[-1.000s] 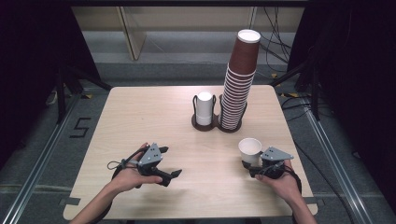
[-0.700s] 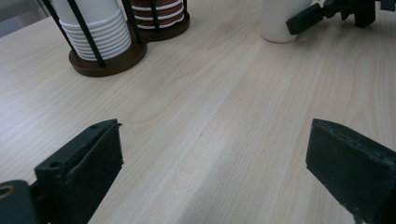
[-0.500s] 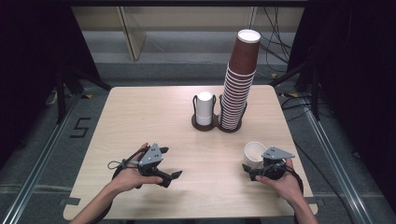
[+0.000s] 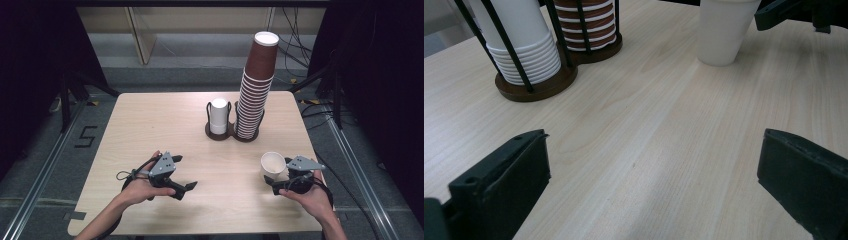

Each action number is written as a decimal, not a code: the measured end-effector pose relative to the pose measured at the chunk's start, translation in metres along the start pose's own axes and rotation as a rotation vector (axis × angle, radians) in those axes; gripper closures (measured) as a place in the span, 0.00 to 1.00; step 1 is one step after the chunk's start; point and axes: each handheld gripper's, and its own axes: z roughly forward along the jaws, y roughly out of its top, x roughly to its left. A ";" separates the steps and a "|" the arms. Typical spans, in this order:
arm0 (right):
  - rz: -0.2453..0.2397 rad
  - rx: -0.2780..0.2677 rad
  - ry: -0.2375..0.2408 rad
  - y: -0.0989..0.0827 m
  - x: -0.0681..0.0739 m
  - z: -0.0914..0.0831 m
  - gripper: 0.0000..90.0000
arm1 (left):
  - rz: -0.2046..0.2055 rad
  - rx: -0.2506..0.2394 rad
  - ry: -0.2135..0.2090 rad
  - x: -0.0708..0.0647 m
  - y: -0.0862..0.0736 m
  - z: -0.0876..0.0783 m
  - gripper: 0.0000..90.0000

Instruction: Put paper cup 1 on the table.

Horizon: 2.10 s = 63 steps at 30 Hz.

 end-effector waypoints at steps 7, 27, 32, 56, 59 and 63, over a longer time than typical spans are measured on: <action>0.001 -0.062 -0.010 0.018 0.000 -0.013 0.00 | 0.000 -0.016 0.003 0.002 0.005 0.001 0.00; 0.004 -0.288 -0.047 0.119 -0.014 -0.022 0.00 | 0.043 -0.214 0.082 0.020 0.100 0.053 0.00; 0.020 -0.367 -0.097 0.170 -0.028 -0.017 0.00 | 0.035 -0.263 0.076 0.027 0.145 0.080 0.00; 0.078 -0.382 -0.097 0.270 -0.059 0.020 0.00 | -0.080 -0.286 0.056 0.077 0.241 0.164 0.00; 0.084 -0.377 -0.090 0.275 -0.059 0.026 0.00 | -0.074 -0.284 0.053 0.078 0.243 0.167 0.00; 0.101 -0.369 -0.087 0.280 -0.062 0.034 0.00 | -0.097 -0.283 0.042 0.082 0.243 0.168 0.02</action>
